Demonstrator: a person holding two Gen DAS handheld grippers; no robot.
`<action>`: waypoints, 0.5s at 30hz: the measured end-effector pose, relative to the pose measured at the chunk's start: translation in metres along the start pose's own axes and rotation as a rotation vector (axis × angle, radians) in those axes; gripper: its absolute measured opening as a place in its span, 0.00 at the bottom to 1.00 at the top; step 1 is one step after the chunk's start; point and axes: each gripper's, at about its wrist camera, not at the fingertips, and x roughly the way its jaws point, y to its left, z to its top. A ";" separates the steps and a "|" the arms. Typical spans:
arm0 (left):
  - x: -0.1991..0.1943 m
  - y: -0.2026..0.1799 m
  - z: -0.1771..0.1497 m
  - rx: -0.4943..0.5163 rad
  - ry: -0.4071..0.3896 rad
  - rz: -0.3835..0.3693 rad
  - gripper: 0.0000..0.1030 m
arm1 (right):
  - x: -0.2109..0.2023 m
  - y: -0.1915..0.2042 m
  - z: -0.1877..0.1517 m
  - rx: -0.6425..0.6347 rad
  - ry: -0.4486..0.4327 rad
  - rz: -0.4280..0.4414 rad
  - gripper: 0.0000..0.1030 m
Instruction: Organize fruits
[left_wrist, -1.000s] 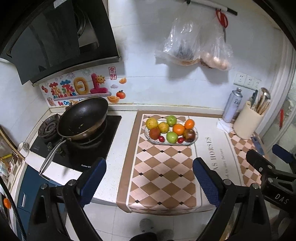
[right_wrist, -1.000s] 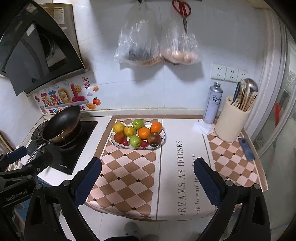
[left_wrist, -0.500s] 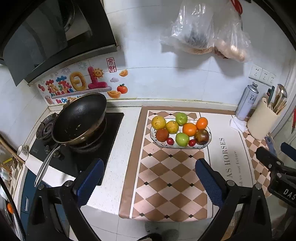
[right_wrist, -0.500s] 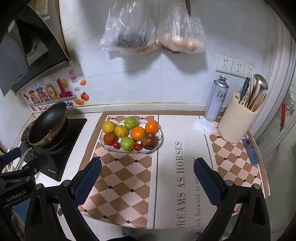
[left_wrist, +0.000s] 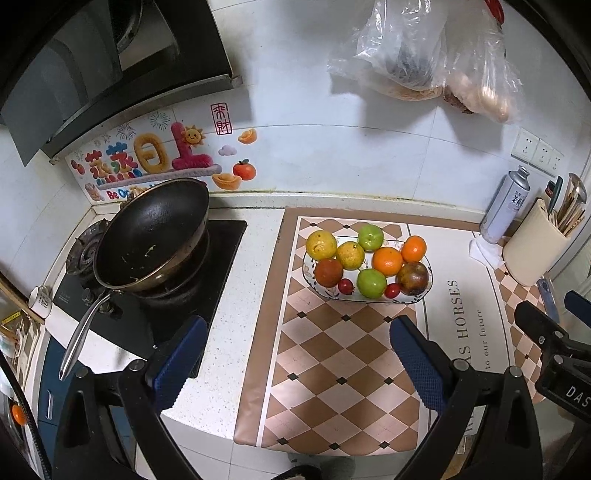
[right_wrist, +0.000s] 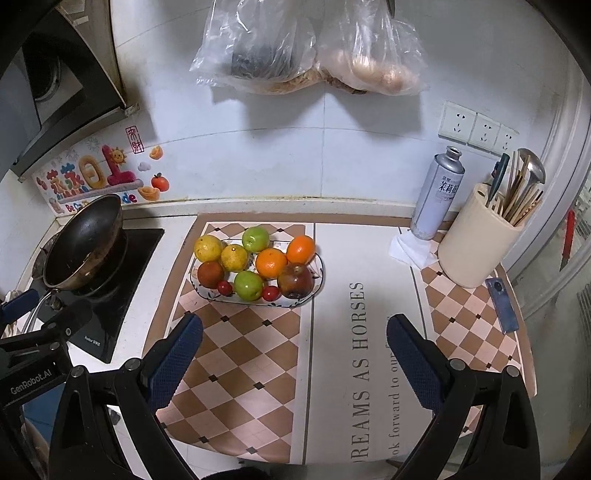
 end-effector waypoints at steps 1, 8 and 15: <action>0.000 0.000 0.000 0.001 -0.001 0.002 0.99 | 0.000 0.000 0.000 -0.002 0.000 -0.001 0.99; 0.004 0.002 0.002 -0.003 0.002 0.000 0.99 | 0.000 0.004 0.002 -0.009 0.002 0.004 0.99; 0.004 0.003 0.001 -0.007 0.008 -0.006 0.99 | 0.000 0.005 0.002 -0.017 0.004 -0.001 0.99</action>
